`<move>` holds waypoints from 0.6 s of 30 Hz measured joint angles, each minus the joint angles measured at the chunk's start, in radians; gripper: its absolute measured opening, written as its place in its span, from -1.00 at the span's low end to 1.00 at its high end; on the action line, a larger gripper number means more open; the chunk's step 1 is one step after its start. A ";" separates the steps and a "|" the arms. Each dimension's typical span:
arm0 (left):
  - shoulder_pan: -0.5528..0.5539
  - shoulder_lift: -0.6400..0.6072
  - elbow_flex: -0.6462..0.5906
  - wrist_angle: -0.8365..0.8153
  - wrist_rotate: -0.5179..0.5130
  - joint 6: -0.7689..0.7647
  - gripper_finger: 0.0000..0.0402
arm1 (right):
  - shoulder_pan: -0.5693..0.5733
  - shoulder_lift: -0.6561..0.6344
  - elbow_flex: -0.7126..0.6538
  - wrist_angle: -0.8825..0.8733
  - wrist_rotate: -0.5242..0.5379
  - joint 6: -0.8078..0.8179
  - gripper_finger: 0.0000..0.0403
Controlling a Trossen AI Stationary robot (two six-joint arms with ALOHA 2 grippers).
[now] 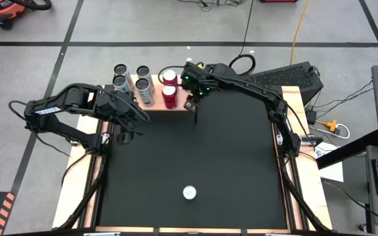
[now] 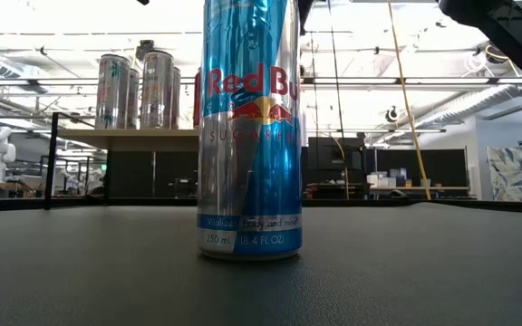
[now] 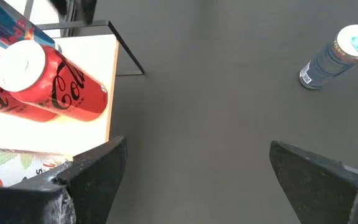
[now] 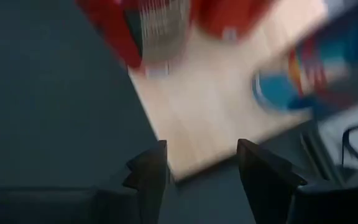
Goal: Place canned beverage on shelf
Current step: Put the blue soda can aligned with the blue soda can on the shelf
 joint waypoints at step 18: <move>0.000 0.000 0.000 0.000 0.000 0.002 0.95 | 0.074 -0.077 -0.007 -0.293 -0.074 0.183 -0.13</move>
